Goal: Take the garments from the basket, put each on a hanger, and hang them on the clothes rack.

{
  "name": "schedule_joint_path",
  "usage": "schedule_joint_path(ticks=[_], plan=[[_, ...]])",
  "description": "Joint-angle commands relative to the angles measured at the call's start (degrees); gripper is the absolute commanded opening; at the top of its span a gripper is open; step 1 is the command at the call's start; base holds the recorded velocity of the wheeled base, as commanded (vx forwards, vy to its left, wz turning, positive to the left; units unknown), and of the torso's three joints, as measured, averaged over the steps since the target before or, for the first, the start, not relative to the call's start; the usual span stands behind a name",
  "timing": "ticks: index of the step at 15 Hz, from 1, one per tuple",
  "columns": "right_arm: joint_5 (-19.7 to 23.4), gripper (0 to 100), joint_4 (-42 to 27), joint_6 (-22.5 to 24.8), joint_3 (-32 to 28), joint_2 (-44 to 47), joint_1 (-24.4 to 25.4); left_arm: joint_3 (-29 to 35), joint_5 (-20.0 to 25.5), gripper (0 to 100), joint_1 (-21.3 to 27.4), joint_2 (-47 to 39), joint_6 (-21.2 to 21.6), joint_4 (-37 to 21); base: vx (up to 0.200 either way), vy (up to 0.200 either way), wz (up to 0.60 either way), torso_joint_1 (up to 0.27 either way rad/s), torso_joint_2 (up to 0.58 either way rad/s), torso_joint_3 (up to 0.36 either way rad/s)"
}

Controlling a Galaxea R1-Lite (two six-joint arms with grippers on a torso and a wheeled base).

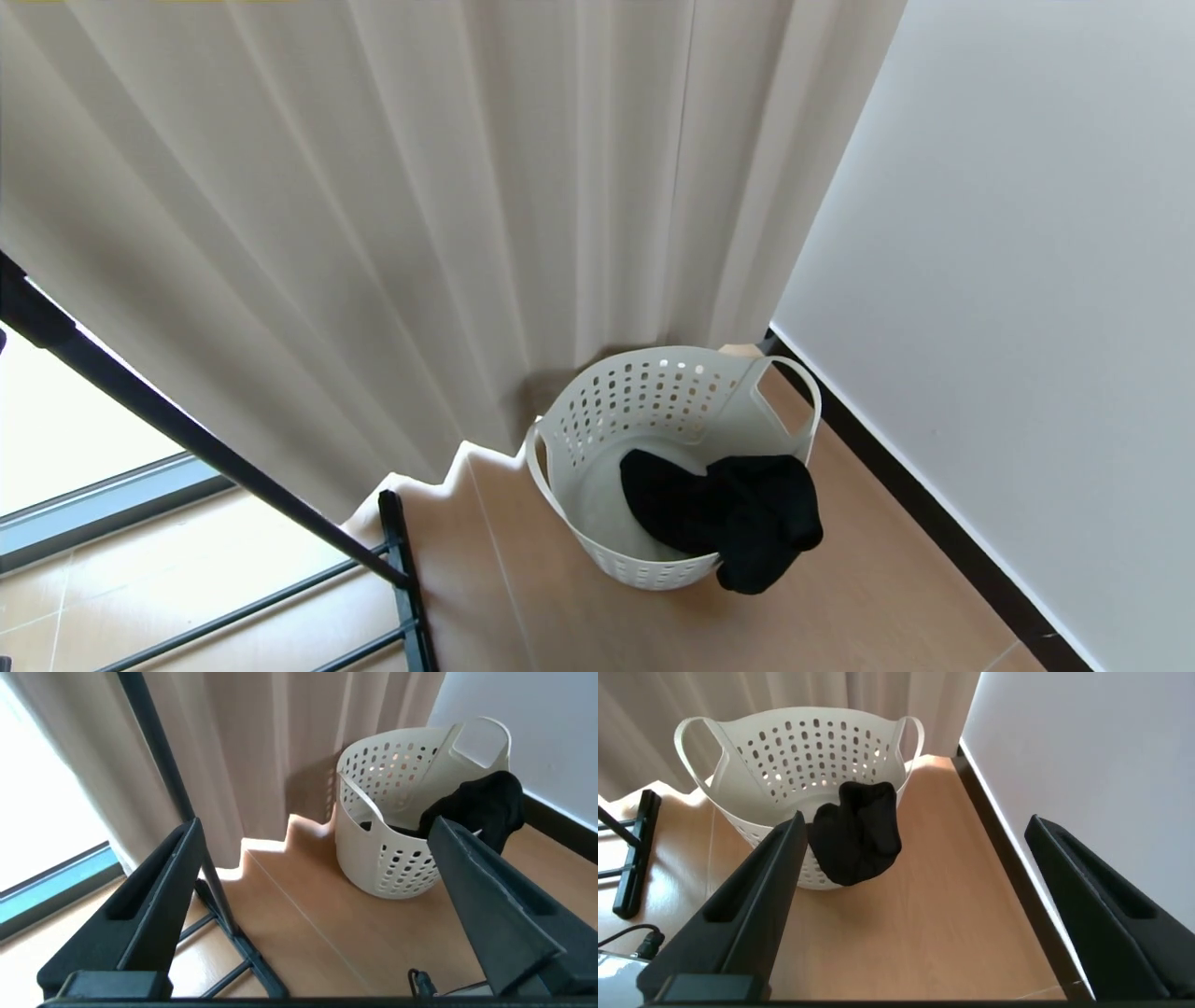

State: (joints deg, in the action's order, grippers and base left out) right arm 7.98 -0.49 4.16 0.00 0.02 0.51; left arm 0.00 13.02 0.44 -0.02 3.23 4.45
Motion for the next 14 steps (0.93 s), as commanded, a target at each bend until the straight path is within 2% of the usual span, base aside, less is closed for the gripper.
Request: schedule_joint_path(ticks=[1, 14], plan=[[0.0, 100, 0.0, 0.1, 0.0, 0.0, 0.0, 0.0, 0.0, 100, 0.0, 0.0, 0.0, -0.1, 0.0, 0.0, 0.0, -0.002, 0.0, -0.198], [-0.3, 100, 0.2, -1.1, 0.0, 0.0, 0.0, 0.0, -1.0, 100, -0.2, 0.0, -0.5, 0.0, 0.0, 0.0, 0.0, 0.003, 0.0, -0.198]])
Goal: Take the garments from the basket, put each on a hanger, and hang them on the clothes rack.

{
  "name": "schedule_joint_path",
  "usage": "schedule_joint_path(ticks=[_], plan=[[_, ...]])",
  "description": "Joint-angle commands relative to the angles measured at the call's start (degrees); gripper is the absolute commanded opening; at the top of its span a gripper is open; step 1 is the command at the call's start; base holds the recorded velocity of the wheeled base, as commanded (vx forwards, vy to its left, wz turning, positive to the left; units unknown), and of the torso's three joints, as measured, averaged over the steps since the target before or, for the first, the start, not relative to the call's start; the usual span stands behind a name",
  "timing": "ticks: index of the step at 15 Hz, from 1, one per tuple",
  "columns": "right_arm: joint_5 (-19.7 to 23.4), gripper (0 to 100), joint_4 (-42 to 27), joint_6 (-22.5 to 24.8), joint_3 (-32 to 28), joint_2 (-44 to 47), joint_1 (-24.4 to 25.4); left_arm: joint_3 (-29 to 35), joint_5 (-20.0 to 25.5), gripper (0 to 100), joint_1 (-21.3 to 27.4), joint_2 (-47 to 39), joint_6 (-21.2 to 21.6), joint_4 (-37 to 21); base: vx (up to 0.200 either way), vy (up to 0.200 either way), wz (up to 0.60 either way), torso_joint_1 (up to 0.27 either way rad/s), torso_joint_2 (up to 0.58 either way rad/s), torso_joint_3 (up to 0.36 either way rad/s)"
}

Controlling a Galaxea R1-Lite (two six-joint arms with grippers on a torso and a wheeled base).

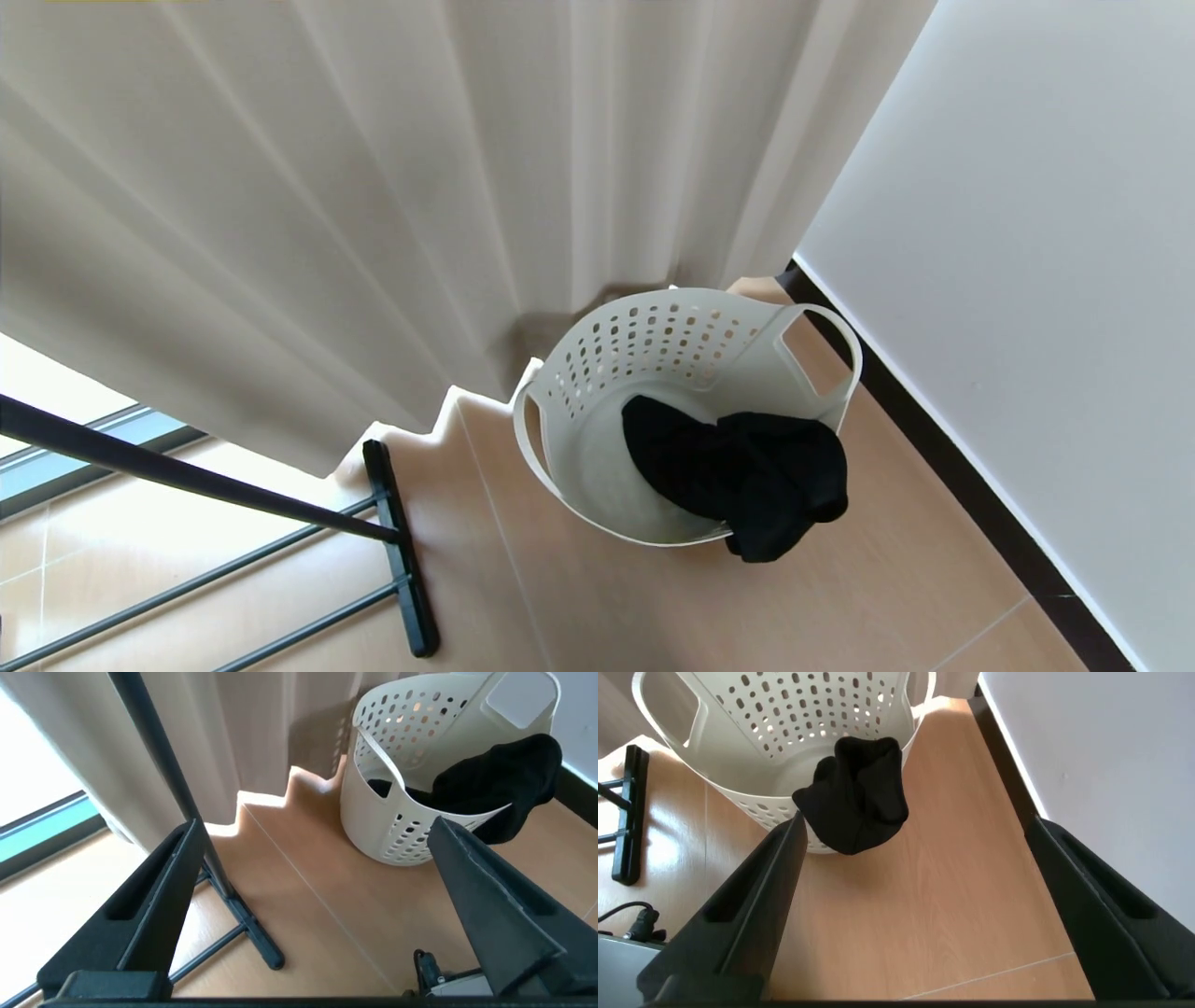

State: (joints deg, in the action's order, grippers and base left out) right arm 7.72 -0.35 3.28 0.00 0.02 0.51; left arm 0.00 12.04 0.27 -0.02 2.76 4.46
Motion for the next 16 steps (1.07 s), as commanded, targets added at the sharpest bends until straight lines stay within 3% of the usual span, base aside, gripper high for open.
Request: schedule_joint_path(ticks=[1, 8, 12, 13, 15, 16], plan=[[-0.2, 100, 0.1, -0.5, 0.0, 0.0, 0.0, 0.0, -0.1, 100, 0.0, 0.0, 0.0, 0.0, 0.0, 0.0, 0.0, -0.002, 0.0, -0.198], [0.1, 100, -0.3, 0.7, -0.1, 0.2, 0.0, 0.0, -1.1, 100, 0.0, 0.0, -0.1, 0.1, 0.0, 0.0, 0.0, 0.002, 0.0, -0.157], [1.1, 100, -0.4, 0.6, -2.3, 15.4, 2.7, 0.0, -1.1, 100, 0.0, 0.0, -0.1, 0.1, 0.0, 0.0, 0.0, 0.0, 0.0, 0.0], [1.2, 100, -0.8, 0.4, -7.6, 22.2, 4.9, 0.0, -1.1, 100, 0.0, 0.0, -0.1, 0.1, 0.0, 0.0, 0.0, 0.0, 0.0, 0.0], [1.3, 100, -0.6, 0.5, -9.8, 26.5, 6.4, 0.0, -1.1, 100, 0.0, 0.0, -0.1, 0.1, 0.0, 0.0, 0.0, 0.0, 0.0, 0.0], [1.4, 100, -0.6, 3.4, -14.5, 36.2, 10.7, 0.0, -1.1, 100, 0.0, 0.0, -0.1, 0.1, 0.0, 0.0, 0.0, 0.0, 0.0, 0.0]])
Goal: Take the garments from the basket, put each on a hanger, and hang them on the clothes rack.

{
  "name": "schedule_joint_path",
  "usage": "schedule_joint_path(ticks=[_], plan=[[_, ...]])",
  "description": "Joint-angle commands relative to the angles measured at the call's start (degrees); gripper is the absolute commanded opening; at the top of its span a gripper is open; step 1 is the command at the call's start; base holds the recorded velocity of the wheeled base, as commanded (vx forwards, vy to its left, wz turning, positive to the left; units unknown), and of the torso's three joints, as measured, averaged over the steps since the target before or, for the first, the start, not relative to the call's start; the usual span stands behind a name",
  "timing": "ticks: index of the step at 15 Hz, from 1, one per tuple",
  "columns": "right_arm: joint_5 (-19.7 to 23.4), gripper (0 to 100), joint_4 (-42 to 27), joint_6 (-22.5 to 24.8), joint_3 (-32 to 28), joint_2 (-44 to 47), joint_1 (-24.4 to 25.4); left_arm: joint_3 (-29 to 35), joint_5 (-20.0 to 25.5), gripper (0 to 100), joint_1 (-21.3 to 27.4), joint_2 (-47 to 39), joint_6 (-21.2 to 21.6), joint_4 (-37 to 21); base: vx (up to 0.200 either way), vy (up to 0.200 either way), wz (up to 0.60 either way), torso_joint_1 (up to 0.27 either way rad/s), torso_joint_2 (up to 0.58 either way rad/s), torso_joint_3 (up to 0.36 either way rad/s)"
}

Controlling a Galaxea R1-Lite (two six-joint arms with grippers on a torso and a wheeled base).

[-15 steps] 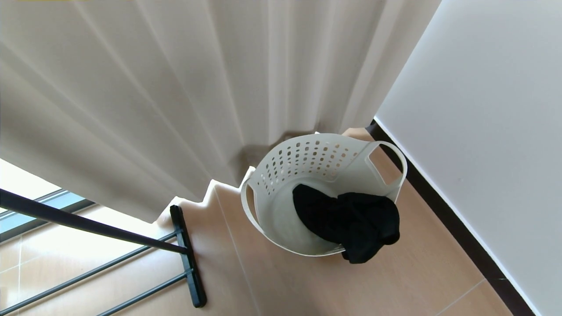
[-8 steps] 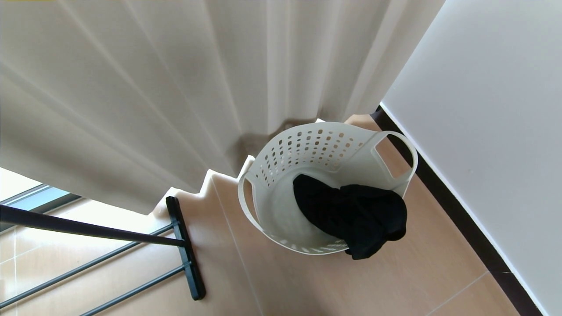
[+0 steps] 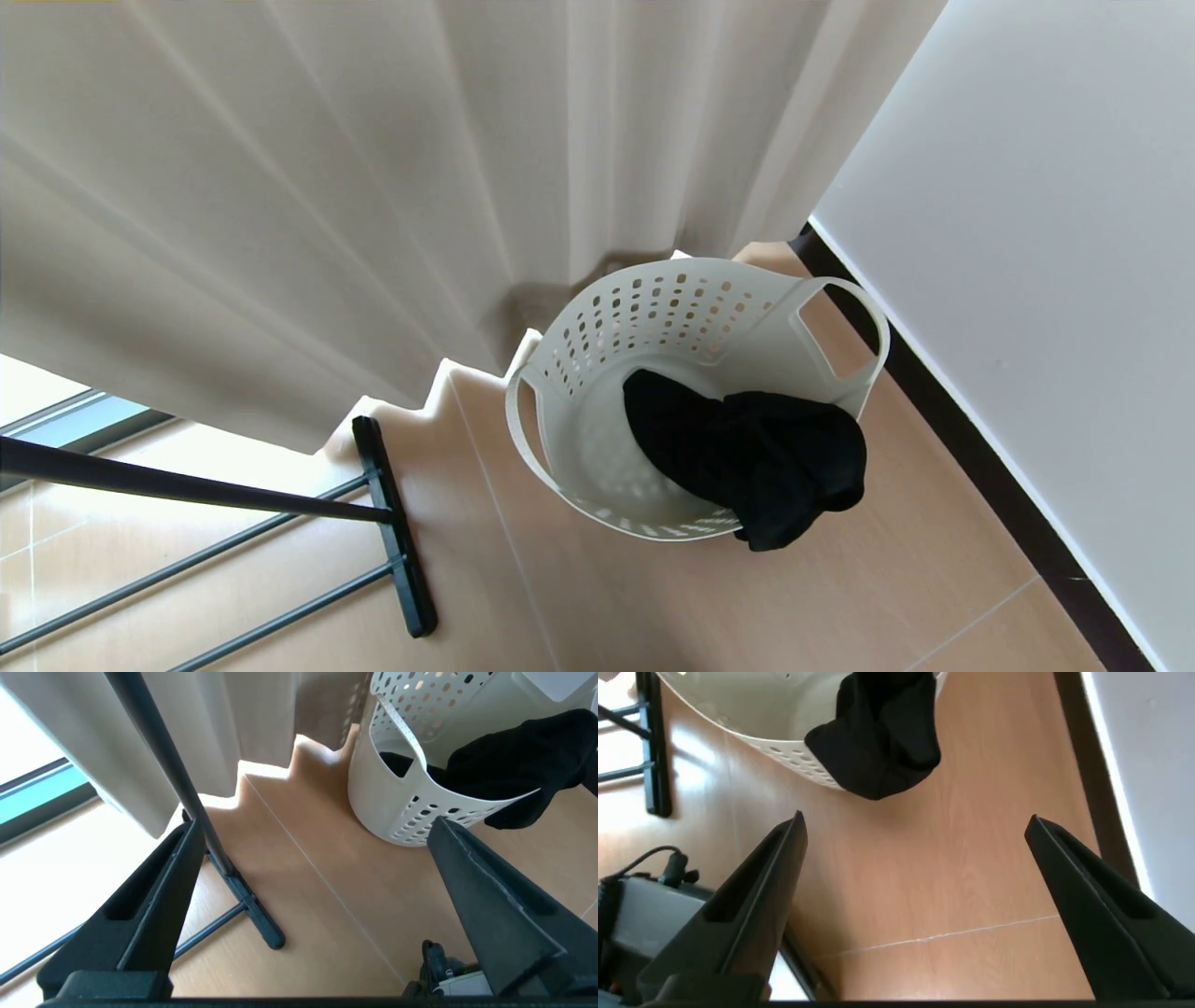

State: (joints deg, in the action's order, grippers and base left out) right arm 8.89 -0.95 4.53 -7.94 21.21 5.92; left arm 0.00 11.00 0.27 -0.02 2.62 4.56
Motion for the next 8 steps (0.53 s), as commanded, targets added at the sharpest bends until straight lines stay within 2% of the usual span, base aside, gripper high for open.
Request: schedule_joint_path(ticks=[1, 3, 4, 6, 8], plan=[[0.2, 100, 0.1, 5.5, -10.3, 21.0, 8.5, 0.0, 0.0, 100, 0.0, 0.0, 0.0, 0.0, 0.0, 0.0, 0.0, 0.0, 0.0, 0.0], [0.2, 100, 0.1, 10.1, -17.4, 31.9, 10.5, 0.0, 0.0, 100, 0.0, 0.0, 0.0, 0.0, 0.0, 0.0, 0.0, 0.0, 0.0, 0.0], [0.2, 100, 0.1, 15.5, -21.4, 39.8, 10.8, 0.0, 0.0, 100, 0.0, 0.0, 0.0, 0.0, 0.0, 0.0, 0.0, 0.0, 0.0, 0.0], [0.2, 100, 1.5, 29.3, -30.2, 56.7, 11.1, 0.0, 0.0, 100, 0.0, 0.0, 0.0, 0.0, 0.0, 0.0, 0.0, 0.0, 0.0, 0.0], [0.0, 100, 2.3, 38.1, -37.8, 65.5, 13.0, 0.0, 0.0, 100, 0.0, 0.0, 0.0, 0.0, 0.0, 0.0, 0.0, 0.0, 0.0, 0.0]])
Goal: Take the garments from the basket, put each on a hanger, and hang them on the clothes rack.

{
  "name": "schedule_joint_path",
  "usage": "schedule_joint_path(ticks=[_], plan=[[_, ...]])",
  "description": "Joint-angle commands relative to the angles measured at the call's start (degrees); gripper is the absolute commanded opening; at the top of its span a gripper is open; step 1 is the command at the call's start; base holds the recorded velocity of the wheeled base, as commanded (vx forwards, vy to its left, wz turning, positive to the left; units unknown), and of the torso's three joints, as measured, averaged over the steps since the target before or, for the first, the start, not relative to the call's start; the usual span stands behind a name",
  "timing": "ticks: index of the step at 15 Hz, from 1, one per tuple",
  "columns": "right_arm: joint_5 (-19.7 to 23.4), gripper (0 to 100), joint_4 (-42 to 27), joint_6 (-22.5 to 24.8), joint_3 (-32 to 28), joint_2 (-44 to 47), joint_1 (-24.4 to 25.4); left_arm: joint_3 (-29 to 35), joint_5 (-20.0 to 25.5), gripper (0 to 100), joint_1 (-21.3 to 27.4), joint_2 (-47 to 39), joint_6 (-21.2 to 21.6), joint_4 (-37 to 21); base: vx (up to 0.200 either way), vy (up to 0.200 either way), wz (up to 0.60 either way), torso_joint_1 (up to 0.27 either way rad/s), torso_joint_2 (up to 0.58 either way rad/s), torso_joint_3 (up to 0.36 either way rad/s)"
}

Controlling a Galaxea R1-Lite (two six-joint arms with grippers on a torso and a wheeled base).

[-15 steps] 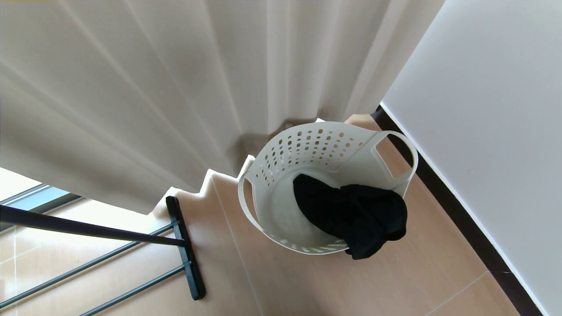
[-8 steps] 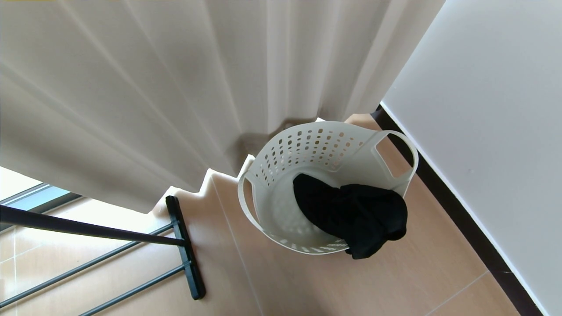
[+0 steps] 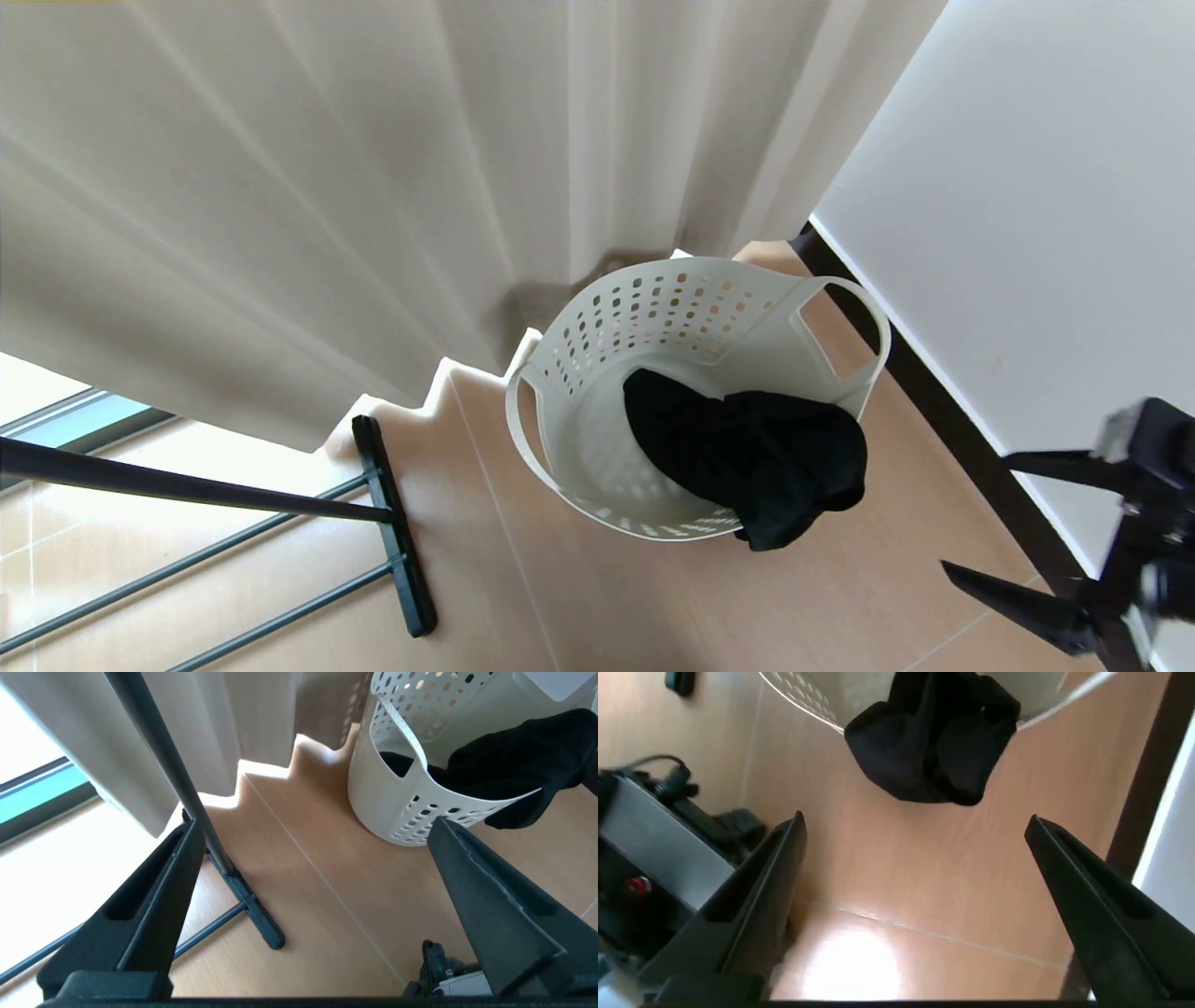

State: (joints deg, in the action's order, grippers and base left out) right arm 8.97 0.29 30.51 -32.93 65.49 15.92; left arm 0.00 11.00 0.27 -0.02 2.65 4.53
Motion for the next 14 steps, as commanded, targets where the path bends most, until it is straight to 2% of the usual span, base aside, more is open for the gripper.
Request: schedule_joint_path(ticks=[1, 2, 3, 5, 7, 11, 14], plan=[[-0.3, 100, 0.9, 15.3, -14.8, 23.5, 3.2, 0.0, 0.0, 100, 0.0, 0.0, 0.0, 0.0, 0.0, 0.0, 0.0, 0.0, 0.0, 0.0], [-1.2, 100, 1.3, 21.3, -19.2, 29.4, 3.3, 0.0, 0.0, 100, 0.0, 0.0, 0.0, 0.0, 0.0, 0.0, 0.0, 0.0, 0.0, 0.0], [-3.3, 100, 1.2, 22.8, -22.0, 32.6, 3.5, 0.0, 0.0, 100, 0.0, 0.0, 0.0, 0.0, 0.0, 0.0, 0.0, 0.0, 0.0, 0.0], [-9.2, 100, 1.3, 23.0, -24.4, 35.6, 3.4, 0.0, 0.0, 100, 0.0, 0.0, 0.0, 0.0, 0.0, 0.0, 0.0, 0.0, 0.0, 0.0], [-13.0, 100, 1.0, 23.0, -27.3, 37.3, 3.2, 0.0, 0.0, 100, 0.0, 0.0, 0.0, 0.0, 0.0, 0.0, 0.0, 0.0, 0.0, 0.0], [-17.8, 100, 1.2, 26.3, -33.3, 40.8, 3.1, 0.0, 0.0, 100, 0.0, 0.0, 0.0, 0.0, 0.0, 0.0, 0.0, 0.0, 0.0, 0.0], [-22.2, 100, 0.9, 27.7, -34.0, 41.7, 3.1, 0.0, 0.0, 100, 0.0, 0.0, 0.0, 0.0, 0.0, 0.0, 0.0, 0.0, 0.0, 0.0]])
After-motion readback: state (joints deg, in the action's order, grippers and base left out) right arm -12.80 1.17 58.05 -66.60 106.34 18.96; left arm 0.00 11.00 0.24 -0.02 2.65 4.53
